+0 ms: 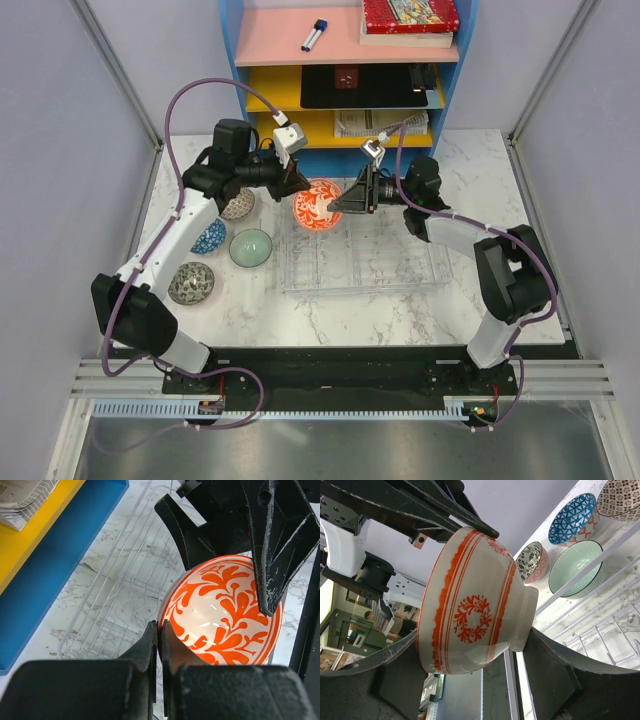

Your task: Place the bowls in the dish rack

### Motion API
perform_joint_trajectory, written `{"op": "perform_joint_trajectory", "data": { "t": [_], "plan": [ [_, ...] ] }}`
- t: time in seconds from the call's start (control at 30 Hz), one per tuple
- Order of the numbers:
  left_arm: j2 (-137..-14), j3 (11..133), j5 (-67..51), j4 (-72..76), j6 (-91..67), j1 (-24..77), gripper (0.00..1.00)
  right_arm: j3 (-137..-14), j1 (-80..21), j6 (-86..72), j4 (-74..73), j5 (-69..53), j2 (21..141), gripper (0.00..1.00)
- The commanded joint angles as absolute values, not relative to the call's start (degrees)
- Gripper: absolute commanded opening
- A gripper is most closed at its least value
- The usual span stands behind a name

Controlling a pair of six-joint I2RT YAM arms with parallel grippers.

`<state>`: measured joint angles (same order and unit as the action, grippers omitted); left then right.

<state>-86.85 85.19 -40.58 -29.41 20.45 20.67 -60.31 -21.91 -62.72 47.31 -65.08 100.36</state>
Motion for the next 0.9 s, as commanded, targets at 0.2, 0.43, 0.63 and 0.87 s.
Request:
{"op": "perform_joint_trajectory", "data": {
  "t": [0.2,0.43,0.63,0.87],
  "plan": [
    [-85.43,84.29,-41.48,-25.4,19.86,21.01,0.43,-60.29,-21.36,-58.99,47.4,-63.55,99.23,0.0],
    [-86.04,82.79,-39.82,-24.52,18.99,20.66,0.98,-62.75,-20.48,-43.26,26.74,-56.7,97.82,0.0],
    [-84.55,79.55,-42.18,-24.52,16.26,14.52,1.0,-69.25,-20.22,-23.33,5.29,-43.8,94.84,0.0],
    [-80.78,76.91,-42.72,-30.23,16.17,5.11,1.0,-74.44,-20.39,-10.31,-8.24,-29.03,92.11,0.0]
  ]
}}
